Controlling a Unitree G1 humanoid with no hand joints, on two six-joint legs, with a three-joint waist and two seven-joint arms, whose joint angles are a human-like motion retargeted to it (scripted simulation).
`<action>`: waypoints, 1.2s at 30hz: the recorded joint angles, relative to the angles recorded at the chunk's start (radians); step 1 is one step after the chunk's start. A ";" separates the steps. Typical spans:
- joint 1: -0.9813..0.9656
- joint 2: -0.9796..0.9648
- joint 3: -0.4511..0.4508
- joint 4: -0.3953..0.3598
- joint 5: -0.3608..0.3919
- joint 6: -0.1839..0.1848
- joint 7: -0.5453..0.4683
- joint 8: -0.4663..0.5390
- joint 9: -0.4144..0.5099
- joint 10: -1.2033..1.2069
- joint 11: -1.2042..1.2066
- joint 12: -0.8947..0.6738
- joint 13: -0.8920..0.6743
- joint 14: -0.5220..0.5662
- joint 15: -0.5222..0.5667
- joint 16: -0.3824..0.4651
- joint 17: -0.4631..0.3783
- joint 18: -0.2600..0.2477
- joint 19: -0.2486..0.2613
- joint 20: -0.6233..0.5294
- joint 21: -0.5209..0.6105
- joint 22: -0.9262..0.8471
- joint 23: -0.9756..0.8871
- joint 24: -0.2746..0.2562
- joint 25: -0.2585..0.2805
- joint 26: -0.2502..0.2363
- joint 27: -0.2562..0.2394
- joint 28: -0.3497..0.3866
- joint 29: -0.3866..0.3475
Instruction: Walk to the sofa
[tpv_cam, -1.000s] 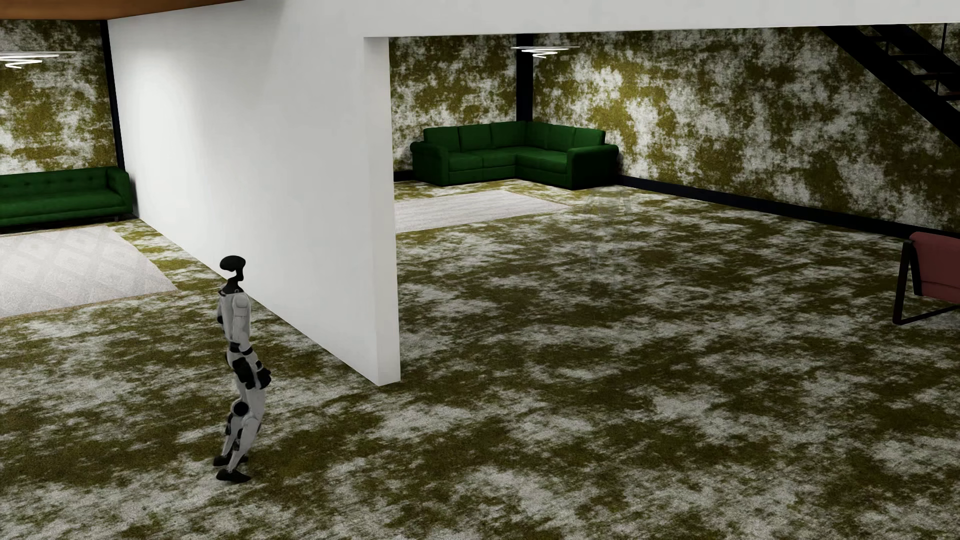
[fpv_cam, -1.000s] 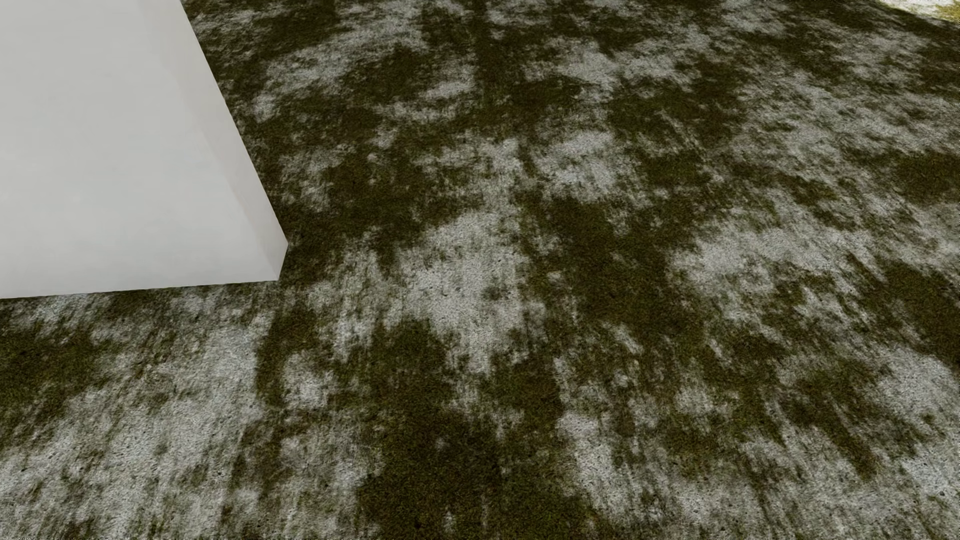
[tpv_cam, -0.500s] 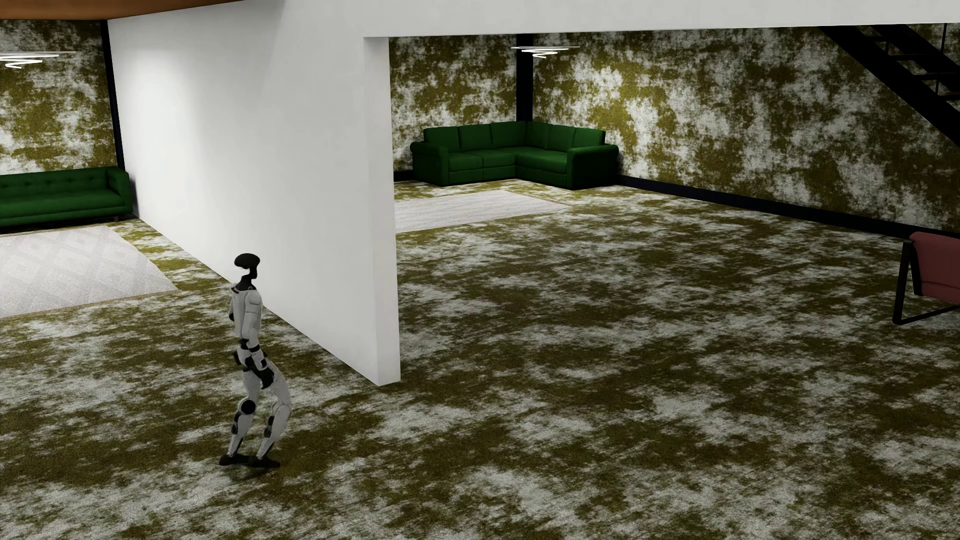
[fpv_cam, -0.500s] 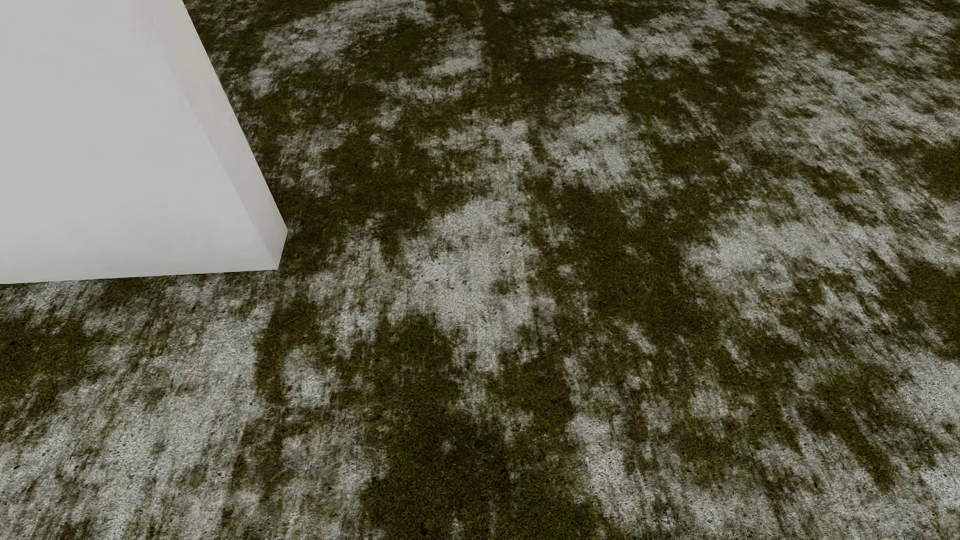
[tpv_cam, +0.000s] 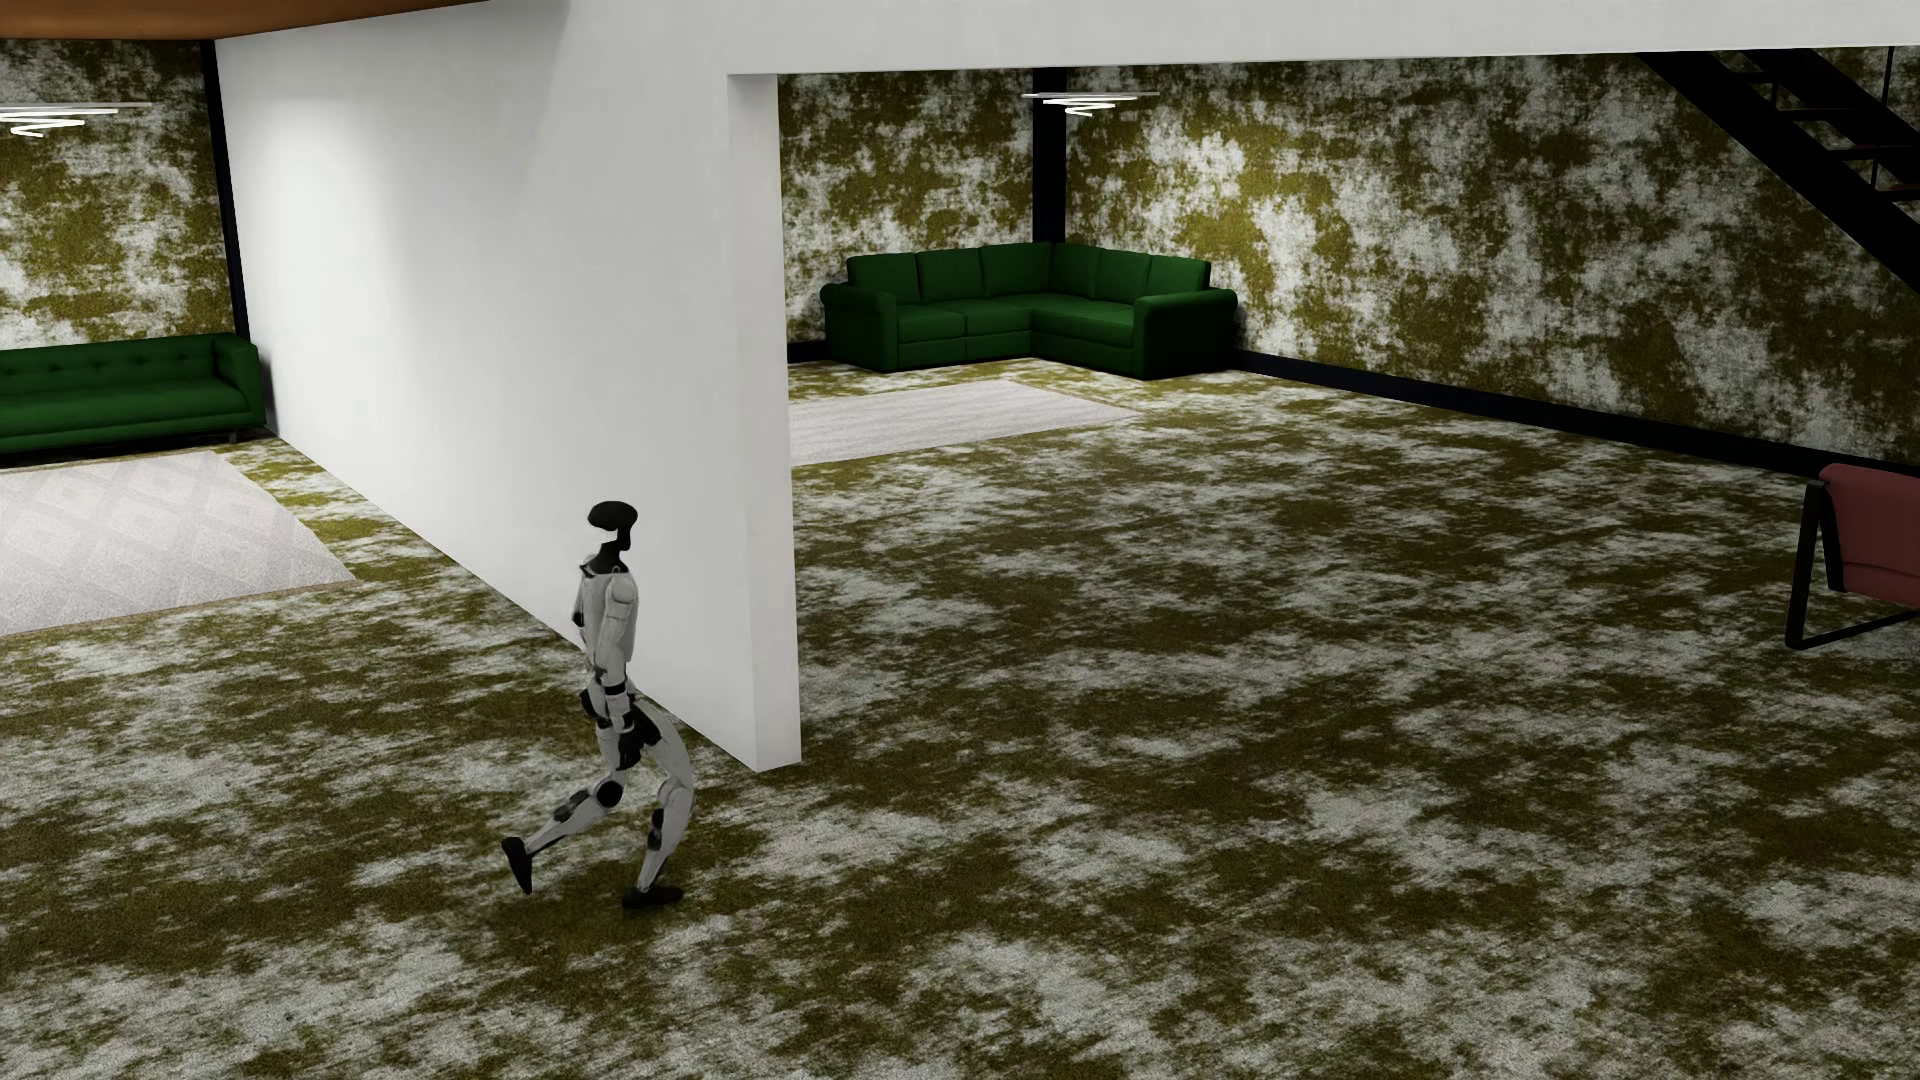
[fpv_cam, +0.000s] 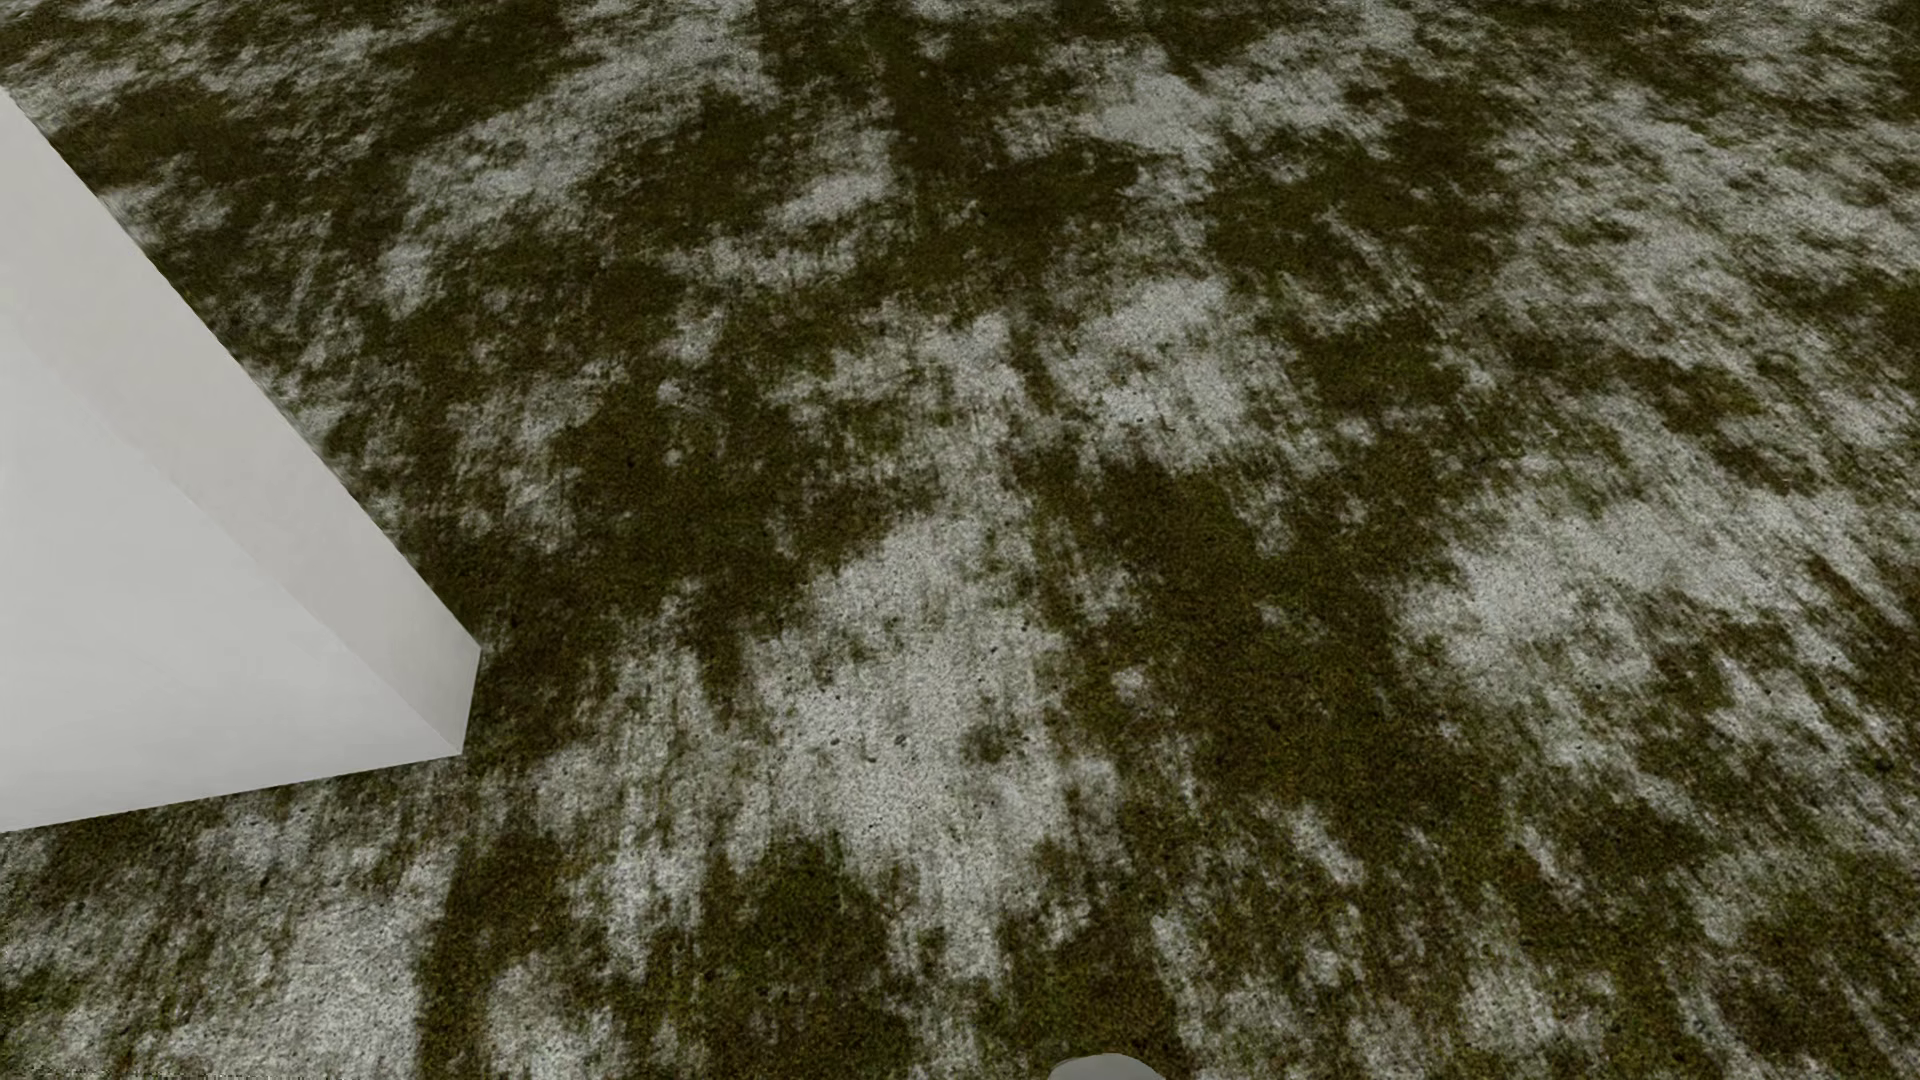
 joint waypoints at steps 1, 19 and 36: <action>-0.090 0.096 0.049 -0.018 -0.003 -0.020 0.000 0.000 0.013 0.126 -0.047 0.011 -0.014 -0.024 -0.012 0.008 -0.006 0.000 0.000 -0.026 0.015 0.013 -0.014 0.000 0.000 0.000 0.000 0.000 0.000; -0.078 0.109 0.111 -0.181 -0.127 -0.085 0.000 0.000 0.014 -0.665 0.401 0.004 -0.031 -0.174 0.084 0.032 -0.026 0.000 0.000 0.057 0.010 -0.032 -0.111 0.000 0.000 0.000 0.000 0.000 0.000; -0.374 0.487 0.248 -0.042 -0.026 -0.048 0.000 0.000 0.002 -0.497 -0.334 0.069 -0.061 0.216 0.097 0.004 -0.055 0.000 0.000 0.059 -0.010 0.026 -0.151 0.000 0.000 0.000 0.000 0.000 0.000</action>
